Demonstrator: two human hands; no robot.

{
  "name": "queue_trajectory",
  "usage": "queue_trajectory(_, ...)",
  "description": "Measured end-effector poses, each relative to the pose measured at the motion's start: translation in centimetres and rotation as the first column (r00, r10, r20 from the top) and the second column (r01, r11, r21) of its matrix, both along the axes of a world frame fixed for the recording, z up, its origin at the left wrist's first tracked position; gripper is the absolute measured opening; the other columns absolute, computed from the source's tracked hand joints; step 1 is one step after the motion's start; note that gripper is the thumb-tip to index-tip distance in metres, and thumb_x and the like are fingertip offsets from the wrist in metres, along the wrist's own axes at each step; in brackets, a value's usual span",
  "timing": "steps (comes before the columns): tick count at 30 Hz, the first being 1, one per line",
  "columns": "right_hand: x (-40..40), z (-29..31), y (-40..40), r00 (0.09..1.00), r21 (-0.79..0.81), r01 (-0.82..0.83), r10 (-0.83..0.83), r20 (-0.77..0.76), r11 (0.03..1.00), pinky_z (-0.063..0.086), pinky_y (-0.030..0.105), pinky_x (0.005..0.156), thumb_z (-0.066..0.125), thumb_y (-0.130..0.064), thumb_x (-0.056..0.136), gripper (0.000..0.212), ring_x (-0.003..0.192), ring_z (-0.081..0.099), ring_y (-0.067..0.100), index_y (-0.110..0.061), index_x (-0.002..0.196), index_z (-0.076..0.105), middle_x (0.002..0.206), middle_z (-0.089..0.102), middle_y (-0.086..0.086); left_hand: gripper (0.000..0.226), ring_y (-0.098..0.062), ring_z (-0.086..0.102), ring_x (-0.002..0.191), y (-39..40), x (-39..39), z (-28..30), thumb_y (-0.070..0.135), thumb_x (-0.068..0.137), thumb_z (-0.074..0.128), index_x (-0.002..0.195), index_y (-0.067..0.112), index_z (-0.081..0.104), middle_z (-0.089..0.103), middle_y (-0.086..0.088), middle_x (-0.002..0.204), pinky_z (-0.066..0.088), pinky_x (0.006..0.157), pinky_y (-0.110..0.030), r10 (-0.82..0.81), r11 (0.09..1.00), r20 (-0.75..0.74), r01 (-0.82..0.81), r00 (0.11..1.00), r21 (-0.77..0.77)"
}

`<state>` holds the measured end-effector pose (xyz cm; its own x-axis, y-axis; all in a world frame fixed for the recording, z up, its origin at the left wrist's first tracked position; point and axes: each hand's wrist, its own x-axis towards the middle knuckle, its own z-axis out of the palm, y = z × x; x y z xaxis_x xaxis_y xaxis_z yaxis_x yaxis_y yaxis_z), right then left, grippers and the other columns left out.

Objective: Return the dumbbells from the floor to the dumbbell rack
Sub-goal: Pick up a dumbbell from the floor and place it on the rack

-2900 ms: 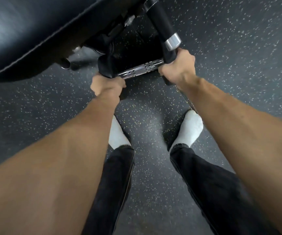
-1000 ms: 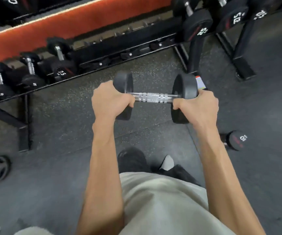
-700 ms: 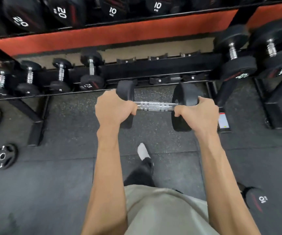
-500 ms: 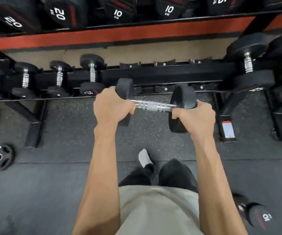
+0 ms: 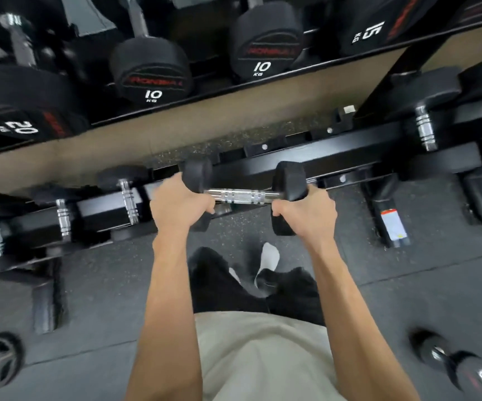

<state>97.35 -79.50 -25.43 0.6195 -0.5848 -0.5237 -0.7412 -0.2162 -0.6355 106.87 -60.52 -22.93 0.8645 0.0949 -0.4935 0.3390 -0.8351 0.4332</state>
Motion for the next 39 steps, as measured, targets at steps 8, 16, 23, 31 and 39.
queue_trajectory(8, 5.6, -3.4, 3.1, 0.941, 0.045, 0.319, -0.311, -0.135, 0.947, 0.039, 0.023, 0.052, 0.081, -0.023, 0.065, 0.025, 0.062, 0.056, 0.012, -0.023, 0.073, 0.058, 0.066, 0.059, -0.008, 0.044, -0.031, 0.062, 0.089, -1.3, 11.5, -3.0, 0.021, 0.061, 0.086, 0.097, 0.015, 0.062, 0.06, -0.002, 0.088, 0.044, 0.069, -0.031, -0.329, 0.934, -0.133, 0.343, 0.935, 0.101)
queue_trajectory(16, 8.5, -5.7, 10.8, 0.697, 0.015, 0.695, -0.667, -0.264, 0.719, 0.056, 0.034, 0.071, 0.085, -0.027, 0.06, 0.033, 0.079, 0.066, 0.026, -0.016, 0.087, 0.07, 0.075, 0.066, -0.003, 0.066, -0.038, 0.065, 0.107, -1.2, 18.4, -5.5, 0.019, 0.057, 0.082, 0.119, 0.015, 0.061, 0.071, -0.013, 0.115, 0.055, 0.092, -0.05, -0.639, 0.754, -0.19, 0.656, 0.745, 0.039)
queue_trajectory(23, 10.4, -10.1, 17.8, 0.455, 0.151, 0.89, -0.812, -0.366, 0.43, 0.052, 0.032, 0.058, 0.084, -0.026, 0.05, 0.038, 0.068, 0.061, 0.022, -0.017, 0.082, 0.067, 0.073, 0.064, -0.003, 0.059, -0.038, 0.063, 0.112, 0.0, 21.6, -10.1, 0.013, 0.068, 0.081, 0.124, 0.016, 0.062, 0.07, -0.015, 0.119, 0.053, 0.086, -0.04, -0.811, 0.511, -0.235, 0.844, 0.536, 0.165)
queue_trajectory(31, 13.5, -18.4, 21.1, 0.38, 0.216, 0.925, -0.795, -0.472, 0.313, 0.063, 0.042, 0.083, 0.086, -0.024, 0.06, 0.042, 0.091, 0.072, 0.025, -0.014, 0.097, 0.07, 0.09, 0.072, 0.001, 0.071, -0.035, 0.065, 0.115, -0.2, 24.3, -16.4, 0.015, 0.078, 0.079, 0.143, 0.016, 0.051, 0.069, -0.015, 0.126, 0.043, 0.075, -0.035, -0.877, 0.283, -0.303, 0.911, 0.372, 0.299)
queue_trajectory(39, 13.2, -22.2, 22.3, 0.453, 0.187, 0.887, -0.726, -0.518, 0.421, 0.058, 0.041, 0.092, 0.085, -0.04, 0.06, 0.06, 0.1, 0.069, 0.025, -0.017, 0.113, 0.068, 0.103, 0.073, 0.001, 0.071, -0.038, 0.062, 0.12, 1.2, 22.7, -19.3, 0.006, 0.091, 0.068, 0.153, 0.016, 0.036, 0.063, -0.017, 0.134, 0.048, 0.088, -0.045, -0.812, 0.365, -0.365, 0.884, 0.456, 0.292)
